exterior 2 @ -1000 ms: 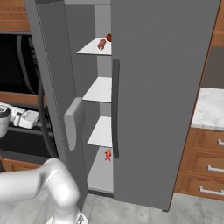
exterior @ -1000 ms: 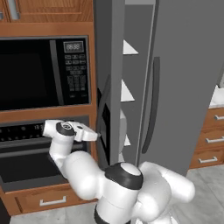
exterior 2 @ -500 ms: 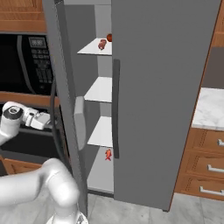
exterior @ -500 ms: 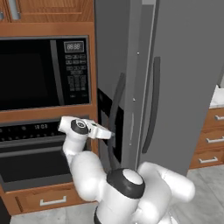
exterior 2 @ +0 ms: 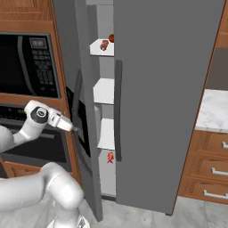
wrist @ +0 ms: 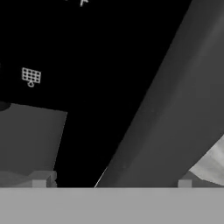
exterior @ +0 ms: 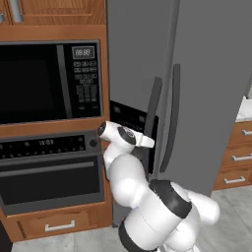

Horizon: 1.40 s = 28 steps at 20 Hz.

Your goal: Store the kebab skewer in the freezer for long-term storage. Close the freezer door after placing the cooked food.

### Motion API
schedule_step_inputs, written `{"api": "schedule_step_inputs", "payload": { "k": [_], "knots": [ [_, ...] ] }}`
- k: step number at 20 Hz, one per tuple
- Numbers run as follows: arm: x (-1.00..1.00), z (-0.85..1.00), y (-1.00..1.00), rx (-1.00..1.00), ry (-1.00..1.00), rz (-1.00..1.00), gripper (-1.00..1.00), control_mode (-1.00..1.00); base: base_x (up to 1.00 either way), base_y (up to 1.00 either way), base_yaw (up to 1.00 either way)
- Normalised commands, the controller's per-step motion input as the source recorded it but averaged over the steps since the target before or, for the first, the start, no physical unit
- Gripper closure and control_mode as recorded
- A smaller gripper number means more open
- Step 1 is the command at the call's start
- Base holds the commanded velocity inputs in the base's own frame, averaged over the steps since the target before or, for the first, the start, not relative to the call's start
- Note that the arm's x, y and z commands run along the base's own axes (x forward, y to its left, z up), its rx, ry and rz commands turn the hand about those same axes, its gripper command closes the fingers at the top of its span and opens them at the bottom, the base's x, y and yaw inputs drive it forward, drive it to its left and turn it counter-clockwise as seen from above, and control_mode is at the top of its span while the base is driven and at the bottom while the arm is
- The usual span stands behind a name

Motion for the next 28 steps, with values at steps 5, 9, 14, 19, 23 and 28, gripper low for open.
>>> {"api": "schedule_step_inputs", "payload": {
  "k": [5,9,14,19,23,28],
  "knots": [
    [0.57,0.0,-1.0,0.18,0.12,0.23,-1.0,-1.0,0.0,0.0,0.0],
    [0.83,0.0,-0.78,0.26,0.0,0.38,-1.0,-1.0,0.0,0.0,0.0],
    [0.77,0.11,-0.63,0.26,-0.02,0.41,-1.0,-1.0,0.0,0.0,0.0],
    [0.42,0.07,-0.35,0.13,-0.06,0.27,-1.0,-1.0,0.0,0.0,0.0],
    [0.25,0.31,0.0,-0.02,0.04,0.14,-1.0,-1.0,0.0,0.0,0.0],
    [0.26,0.58,0.0,-0.03,0.16,0.09,-1.0,-1.0,0.0,0.0,0.0]
  ]
}}
